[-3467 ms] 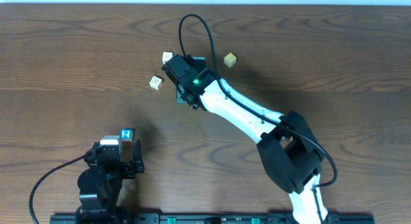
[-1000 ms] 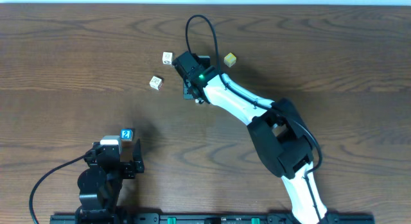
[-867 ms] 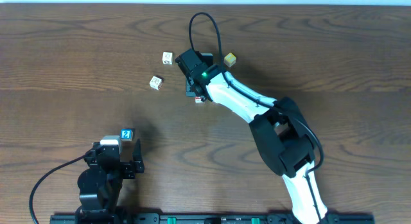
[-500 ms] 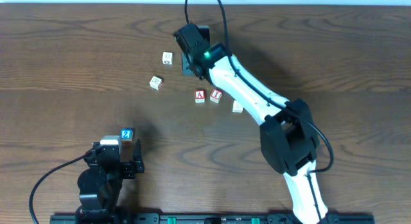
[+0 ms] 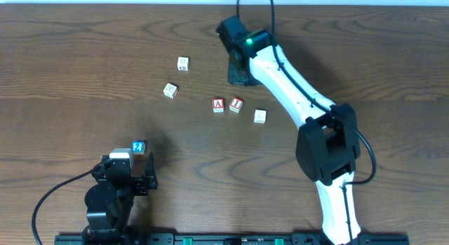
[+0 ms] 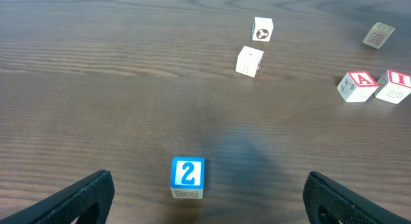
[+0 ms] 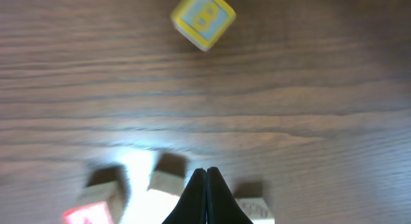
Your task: Spell out Ai2
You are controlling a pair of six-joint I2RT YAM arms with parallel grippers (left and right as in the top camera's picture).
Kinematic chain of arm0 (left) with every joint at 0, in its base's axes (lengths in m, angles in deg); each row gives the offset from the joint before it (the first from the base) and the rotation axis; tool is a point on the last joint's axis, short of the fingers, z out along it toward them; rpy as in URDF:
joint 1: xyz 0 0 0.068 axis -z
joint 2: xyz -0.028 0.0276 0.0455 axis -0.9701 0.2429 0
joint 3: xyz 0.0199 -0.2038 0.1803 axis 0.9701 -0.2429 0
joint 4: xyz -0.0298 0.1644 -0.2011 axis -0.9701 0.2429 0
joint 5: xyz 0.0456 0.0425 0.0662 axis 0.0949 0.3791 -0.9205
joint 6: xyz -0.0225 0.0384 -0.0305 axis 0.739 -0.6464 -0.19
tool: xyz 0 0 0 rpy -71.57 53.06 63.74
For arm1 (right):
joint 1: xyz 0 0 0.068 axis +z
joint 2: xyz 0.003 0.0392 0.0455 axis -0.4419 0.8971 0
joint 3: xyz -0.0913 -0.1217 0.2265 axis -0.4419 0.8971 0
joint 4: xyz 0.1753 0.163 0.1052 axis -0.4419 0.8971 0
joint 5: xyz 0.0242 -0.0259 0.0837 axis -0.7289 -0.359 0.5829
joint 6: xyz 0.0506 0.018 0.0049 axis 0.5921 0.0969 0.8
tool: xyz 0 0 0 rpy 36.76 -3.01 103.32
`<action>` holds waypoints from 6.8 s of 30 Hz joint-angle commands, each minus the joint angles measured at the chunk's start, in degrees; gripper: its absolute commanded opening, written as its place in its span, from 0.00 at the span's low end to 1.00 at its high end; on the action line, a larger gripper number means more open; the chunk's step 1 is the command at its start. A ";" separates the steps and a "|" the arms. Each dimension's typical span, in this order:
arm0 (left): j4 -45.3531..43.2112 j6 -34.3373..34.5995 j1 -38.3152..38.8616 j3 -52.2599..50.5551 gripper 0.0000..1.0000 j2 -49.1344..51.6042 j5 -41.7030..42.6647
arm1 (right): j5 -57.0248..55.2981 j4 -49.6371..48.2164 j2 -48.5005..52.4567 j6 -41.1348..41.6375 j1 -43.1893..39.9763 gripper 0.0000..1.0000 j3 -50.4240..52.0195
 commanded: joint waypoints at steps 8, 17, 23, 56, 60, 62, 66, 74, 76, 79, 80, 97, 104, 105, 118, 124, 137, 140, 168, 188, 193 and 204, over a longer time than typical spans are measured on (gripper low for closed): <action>-0.13 0.24 -0.07 -0.96 0.95 -0.33 -0.02 | 5.60 -9.38 -0.50 -0.98 -0.28 0.01 13.66; -0.13 0.22 -0.07 -0.96 0.95 -0.33 -0.02 | 6.95 -14.69 -0.50 -5.18 -0.17 0.01 17.46; -0.13 0.22 -0.07 -0.96 0.95 -0.33 -0.02 | 6.95 -16.31 -0.48 -6.80 -0.15 0.01 17.46; -0.13 0.24 -0.07 -0.96 0.95 -0.33 -0.02 | 6.54 -11.21 -3.85 -7.48 -0.04 0.01 17.38; -0.13 0.24 -0.07 -0.96 0.95 -0.33 -0.02 | 7.21 -9.11 -5.01 -6.49 0.00 0.02 17.38; -0.13 0.24 -0.07 -0.96 0.95 -0.33 -0.02 | 9.27 -8.39 -5.01 -6.64 0.02 0.02 17.38; -0.13 0.24 -0.07 -0.96 0.95 -0.33 -0.02 | 11.21 -8.57 -5.01 -8.31 0.66 0.01 17.38; -0.13 0.24 -0.07 -0.96 0.95 -0.33 -0.02 | 13.68 -8.07 -5.01 -10.19 1.77 0.01 17.40; -0.13 0.22 -0.07 -0.96 0.95 -0.33 -0.02 | 13.97 -8.00 -4.98 -10.21 2.08 0.01 17.40; -0.13 0.24 -0.07 -0.96 0.95 -0.33 -0.02 | 14.03 -7.85 -4.98 -10.19 2.73 0.01 17.40; -0.13 0.24 -0.07 -0.96 0.95 -0.33 -0.02 | 14.03 -7.87 -4.98 -10.19 2.89 0.02 17.40; -0.13 0.24 -0.07 -0.96 0.95 -0.33 -0.02 | 10.95 -1.92 -4.98 -6.71 4.15 0.20 17.40; -0.13 0.24 -0.07 -0.96 0.95 -0.33 -0.02 | 12.11 -2.56 -6.47 -6.78 4.39 0.47 17.38; -0.13 0.24 -0.07 -0.96 0.95 -0.33 -0.02 | 12.11 -2.82 -7.08 -7.52 4.39 0.48 17.38; -0.13 0.24 -0.07 -0.96 0.95 -0.33 -0.02 | 12.83 -6.88 -9.14 -15.19 7.87 0.59 17.40; -0.13 0.22 -0.07 -0.96 0.95 -0.33 -0.02 | 6.62 -7.08 -8.83 -15.67 8.44 0.56 17.42; -0.13 0.24 -0.07 -0.96 0.95 -0.33 -0.02 | 6.29 -11.34 -8.81 -20.31 8.35 0.55 22.01; -0.13 0.24 -0.07 -0.96 0.95 -0.33 -0.02 | 6.29 -12.76 -8.81 -21.38 8.35 0.55 23.10; -0.13 0.22 -0.07 -0.96 0.95 -0.33 -0.02 | 6.49 -19.34 -7.15 -24.13 7.06 0.43 24.96; -0.13 0.24 -0.07 -0.96 0.95 -0.33 -0.02 | 5.90 -18.67 -6.99 -30.64 6.88 0.28 24.96; -0.13 0.22 -0.07 -0.96 0.95 -0.33 -0.02 | 4.17 -18.78 -6.99 -34.23 6.51 0.26 24.96; -0.13 0.22 -0.07 -0.96 0.95 -0.33 -0.02 | 4.61 -18.64 -7.02 -40.63 4.85 0.12 24.96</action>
